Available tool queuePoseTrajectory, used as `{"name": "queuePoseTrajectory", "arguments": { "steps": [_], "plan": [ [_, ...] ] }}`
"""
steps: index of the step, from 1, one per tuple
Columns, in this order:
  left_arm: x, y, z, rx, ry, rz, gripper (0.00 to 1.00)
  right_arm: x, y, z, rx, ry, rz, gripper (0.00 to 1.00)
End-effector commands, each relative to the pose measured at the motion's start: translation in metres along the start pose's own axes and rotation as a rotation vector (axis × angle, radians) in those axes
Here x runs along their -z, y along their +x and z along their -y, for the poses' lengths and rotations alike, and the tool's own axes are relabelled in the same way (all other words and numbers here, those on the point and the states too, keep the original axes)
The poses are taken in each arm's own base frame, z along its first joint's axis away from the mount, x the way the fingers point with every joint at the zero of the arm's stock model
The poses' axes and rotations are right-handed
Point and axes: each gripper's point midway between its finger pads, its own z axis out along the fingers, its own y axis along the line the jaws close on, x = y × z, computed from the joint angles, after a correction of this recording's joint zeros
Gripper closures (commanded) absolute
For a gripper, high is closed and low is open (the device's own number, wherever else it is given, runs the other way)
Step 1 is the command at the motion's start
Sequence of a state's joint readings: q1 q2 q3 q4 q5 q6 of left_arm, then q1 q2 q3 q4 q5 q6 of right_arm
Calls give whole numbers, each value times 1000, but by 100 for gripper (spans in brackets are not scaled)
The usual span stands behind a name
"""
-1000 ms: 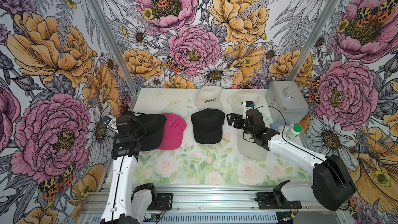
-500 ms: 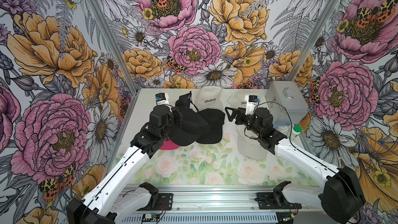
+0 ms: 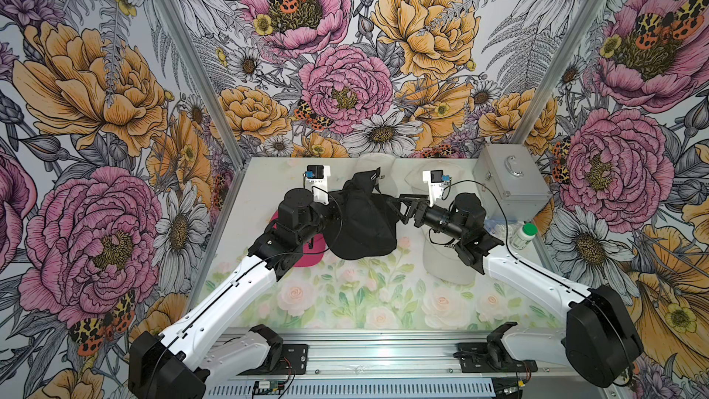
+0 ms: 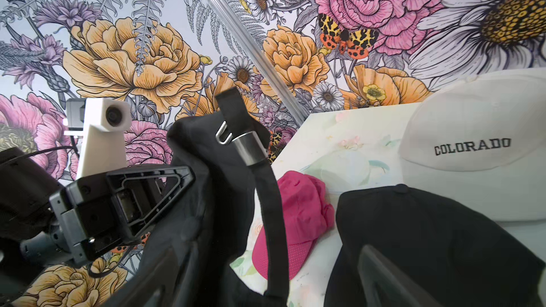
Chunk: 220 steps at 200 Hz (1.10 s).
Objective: Stack the baseball caps by color
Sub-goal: Pick up the baseball cap at the corner of the board.
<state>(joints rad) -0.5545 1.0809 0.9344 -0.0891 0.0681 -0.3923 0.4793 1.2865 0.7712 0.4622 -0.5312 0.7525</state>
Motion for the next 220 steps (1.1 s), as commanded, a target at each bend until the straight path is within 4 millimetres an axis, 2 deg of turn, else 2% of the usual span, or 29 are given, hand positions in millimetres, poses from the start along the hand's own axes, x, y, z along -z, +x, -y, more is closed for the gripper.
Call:
{"name": "queuePoseTrajectory", "arguments": {
  "steps": [1,24,59,85,111,127,142,149,169,199,220],
  "plan": [
    [-2,-15,21,-9,107,60,100,-4,3,-23,-53,-112,-34,2],
    [-6,-14,25,-18,125,52,100,-2,8,-30,-44,-134,-39,3],
    [-11,-11,25,-31,132,40,100,14,-4,-29,28,-47,32,4],
    [-14,-9,23,-25,126,36,100,17,-3,-43,86,-75,-6,16],
    [-17,-10,23,-18,126,35,100,12,5,-49,124,-76,-54,21],
    [-20,-10,26,-14,144,36,100,5,12,-48,131,-68,-73,20],
    [-22,-10,28,-8,158,34,100,-4,15,-47,124,-66,-87,29],
    [-23,-10,28,-4,160,36,100,-8,15,-47,116,-61,-87,27],
    [-26,-10,31,4,174,36,100,-19,16,-48,106,-72,-106,29],
    [-30,-6,32,8,184,30,100,-31,17,-33,67,-9,-94,27],
    [-34,-3,28,14,166,26,100,-33,16,-40,72,-50,-94,37]
  ]
}}
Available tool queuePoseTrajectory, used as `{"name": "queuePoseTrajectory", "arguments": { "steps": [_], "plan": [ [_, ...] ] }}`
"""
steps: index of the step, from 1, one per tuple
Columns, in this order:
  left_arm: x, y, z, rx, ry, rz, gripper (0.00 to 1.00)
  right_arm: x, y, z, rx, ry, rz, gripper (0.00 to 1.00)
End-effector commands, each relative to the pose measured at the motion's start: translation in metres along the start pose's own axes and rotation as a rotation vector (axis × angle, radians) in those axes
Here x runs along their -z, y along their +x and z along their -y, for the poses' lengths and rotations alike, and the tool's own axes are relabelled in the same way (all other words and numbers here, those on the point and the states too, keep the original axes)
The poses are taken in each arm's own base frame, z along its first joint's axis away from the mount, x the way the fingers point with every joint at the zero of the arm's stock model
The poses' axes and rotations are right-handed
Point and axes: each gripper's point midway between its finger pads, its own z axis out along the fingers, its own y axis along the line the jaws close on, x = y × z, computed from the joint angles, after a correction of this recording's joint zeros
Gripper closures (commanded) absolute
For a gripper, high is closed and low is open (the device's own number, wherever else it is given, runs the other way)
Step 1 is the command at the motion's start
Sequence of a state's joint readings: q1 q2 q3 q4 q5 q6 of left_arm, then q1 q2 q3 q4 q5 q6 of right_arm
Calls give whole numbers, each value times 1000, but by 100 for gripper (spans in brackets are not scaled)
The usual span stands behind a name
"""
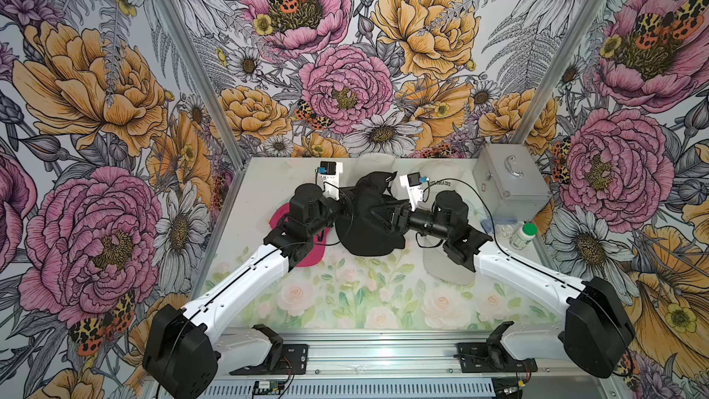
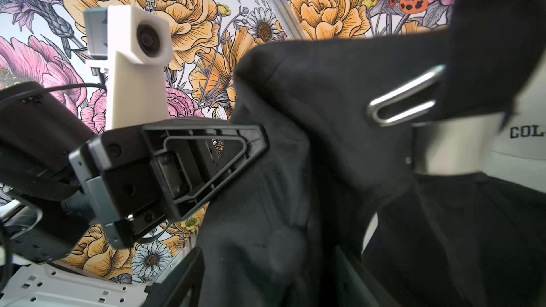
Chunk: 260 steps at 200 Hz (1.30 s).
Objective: Stack the baseball caps by color
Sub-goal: Pick up the baseball cap at the corner of the board.
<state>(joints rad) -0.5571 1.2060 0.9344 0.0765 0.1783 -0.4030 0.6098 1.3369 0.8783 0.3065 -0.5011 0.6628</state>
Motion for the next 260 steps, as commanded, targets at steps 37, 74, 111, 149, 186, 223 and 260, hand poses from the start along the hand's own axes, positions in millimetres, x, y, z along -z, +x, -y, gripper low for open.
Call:
{"name": "queuePoseTrajectory", "arguments": {
  "steps": [37,74,111,149,186,223,260],
  "plan": [
    [-5,-11,-3,28,-23,56,100,4,-18,-36,87,-131,38,70],
    [-7,-4,-12,37,-62,46,98,11,-32,-46,150,-139,75,89],
    [-3,1,-46,115,-159,29,42,23,-49,-51,265,-121,96,100],
    [25,1,-77,264,-83,27,7,47,-76,-48,417,-33,83,100],
    [49,4,-88,461,-4,33,1,65,-107,-43,416,18,156,100],
    [41,16,-71,659,68,-12,1,69,-120,-57,397,-27,201,100],
    [17,18,-27,740,258,-37,1,70,-124,-72,369,-111,237,100]
  ]
}}
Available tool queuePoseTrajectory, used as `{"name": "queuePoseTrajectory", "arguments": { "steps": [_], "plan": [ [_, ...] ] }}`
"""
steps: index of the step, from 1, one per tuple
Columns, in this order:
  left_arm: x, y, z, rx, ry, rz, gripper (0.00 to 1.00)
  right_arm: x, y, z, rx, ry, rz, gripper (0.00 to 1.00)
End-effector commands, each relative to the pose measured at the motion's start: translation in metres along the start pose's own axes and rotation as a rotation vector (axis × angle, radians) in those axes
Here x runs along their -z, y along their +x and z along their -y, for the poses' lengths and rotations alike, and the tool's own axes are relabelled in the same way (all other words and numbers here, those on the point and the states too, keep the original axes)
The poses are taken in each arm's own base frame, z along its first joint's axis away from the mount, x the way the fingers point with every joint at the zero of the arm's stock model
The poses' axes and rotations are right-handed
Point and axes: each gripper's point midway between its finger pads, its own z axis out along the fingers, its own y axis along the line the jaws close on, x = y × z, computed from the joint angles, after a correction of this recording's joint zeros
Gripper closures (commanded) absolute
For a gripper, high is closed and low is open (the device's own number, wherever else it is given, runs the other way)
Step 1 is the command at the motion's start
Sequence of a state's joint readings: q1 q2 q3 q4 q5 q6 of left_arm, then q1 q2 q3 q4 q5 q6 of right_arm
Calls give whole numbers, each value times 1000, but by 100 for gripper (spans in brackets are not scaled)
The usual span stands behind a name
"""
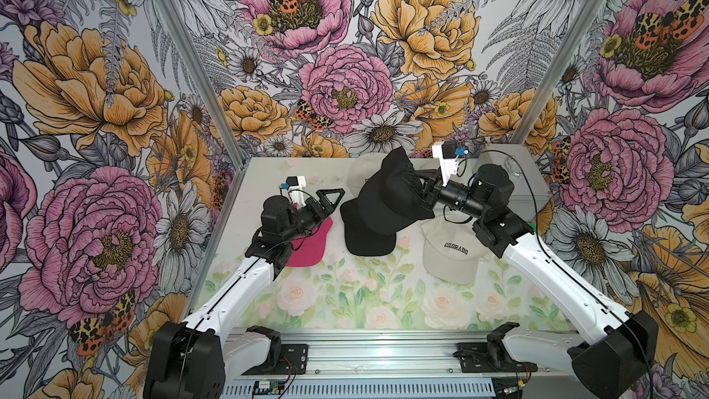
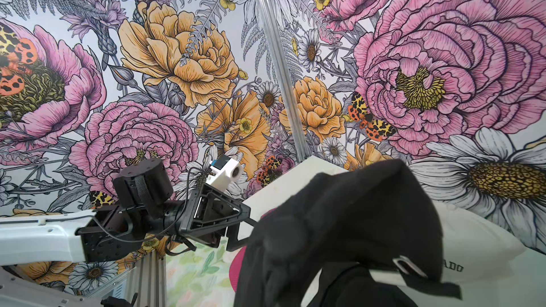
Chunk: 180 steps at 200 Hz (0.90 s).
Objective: Stack the baseball caps by color
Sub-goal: Pick up the baseball cap at the corner of the board.
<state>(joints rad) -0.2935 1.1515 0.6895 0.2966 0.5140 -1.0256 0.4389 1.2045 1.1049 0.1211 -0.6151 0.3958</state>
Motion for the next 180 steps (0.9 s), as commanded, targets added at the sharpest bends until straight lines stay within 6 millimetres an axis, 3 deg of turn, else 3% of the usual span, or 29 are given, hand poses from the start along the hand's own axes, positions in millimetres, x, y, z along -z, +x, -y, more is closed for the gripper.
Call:
{"name": "queuePoseTrajectory", "arguments": {
  "steps": [1,34,64,88,102,133,159,180],
  "plan": [
    [-14,17,29,87,160,-68,1,3,-27,-22,15,-83,93,100],
    [-35,27,45,138,256,-132,2,5,-33,-25,-26,-110,149,100],
    [-34,25,72,109,361,-123,12,6,-29,-19,-50,-89,170,100],
    [-37,29,88,90,411,-151,45,7,-24,-13,-89,-72,193,100],
    [-35,27,94,78,439,-143,59,9,-21,-9,-108,-56,201,100],
    [-35,19,92,77,436,-125,100,12,-14,1,-147,-7,213,100],
    [-31,7,89,70,425,-98,100,13,-1,18,-232,52,217,84],
    [-27,-2,84,35,395,-84,100,14,9,26,-304,79,219,53]
  ]
}}
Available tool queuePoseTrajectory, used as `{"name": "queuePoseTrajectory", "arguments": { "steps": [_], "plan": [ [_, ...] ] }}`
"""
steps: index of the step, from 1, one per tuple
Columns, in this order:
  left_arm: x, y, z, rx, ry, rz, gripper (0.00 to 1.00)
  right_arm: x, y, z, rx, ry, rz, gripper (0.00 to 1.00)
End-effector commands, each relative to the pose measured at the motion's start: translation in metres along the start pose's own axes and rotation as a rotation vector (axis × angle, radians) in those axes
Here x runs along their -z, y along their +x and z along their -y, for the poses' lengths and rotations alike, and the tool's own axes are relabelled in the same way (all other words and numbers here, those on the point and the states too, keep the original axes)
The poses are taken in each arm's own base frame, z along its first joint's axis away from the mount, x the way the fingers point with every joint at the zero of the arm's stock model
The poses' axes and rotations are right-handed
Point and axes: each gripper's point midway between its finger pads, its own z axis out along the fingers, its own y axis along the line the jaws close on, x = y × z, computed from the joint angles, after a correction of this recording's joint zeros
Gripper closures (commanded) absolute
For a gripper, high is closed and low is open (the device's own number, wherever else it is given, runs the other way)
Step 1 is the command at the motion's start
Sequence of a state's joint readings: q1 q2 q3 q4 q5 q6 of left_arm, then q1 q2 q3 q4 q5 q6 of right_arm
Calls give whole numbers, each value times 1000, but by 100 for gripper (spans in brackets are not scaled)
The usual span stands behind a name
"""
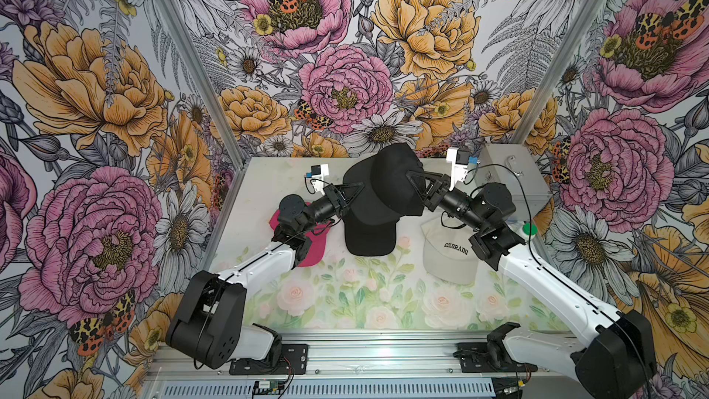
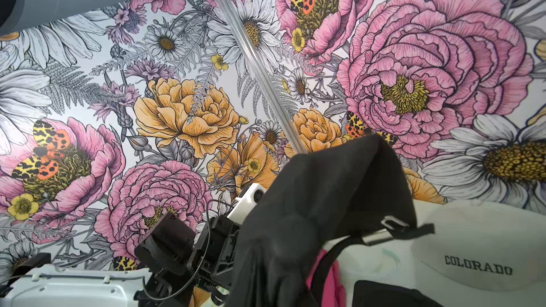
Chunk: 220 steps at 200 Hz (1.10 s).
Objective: Stack the baseball caps by color
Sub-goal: Pick up the baseball cap at the corner of the board.
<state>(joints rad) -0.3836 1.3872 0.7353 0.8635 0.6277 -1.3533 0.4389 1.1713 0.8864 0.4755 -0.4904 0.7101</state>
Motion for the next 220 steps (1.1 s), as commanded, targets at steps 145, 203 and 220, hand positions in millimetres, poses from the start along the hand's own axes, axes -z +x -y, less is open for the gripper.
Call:
{"name": "queuePoseTrajectory", "arguments": {
  "steps": [145,203,220],
  "plan": [
    [-3,2,34,-153,1,-164,100,28,0,2,-178,-132,29,3],
    [-24,22,36,-157,18,-239,100,11,6,6,-228,-138,-1,8],
    [-27,20,27,-142,-5,-230,100,9,4,-2,-215,-168,-1,11]
  ]
}}
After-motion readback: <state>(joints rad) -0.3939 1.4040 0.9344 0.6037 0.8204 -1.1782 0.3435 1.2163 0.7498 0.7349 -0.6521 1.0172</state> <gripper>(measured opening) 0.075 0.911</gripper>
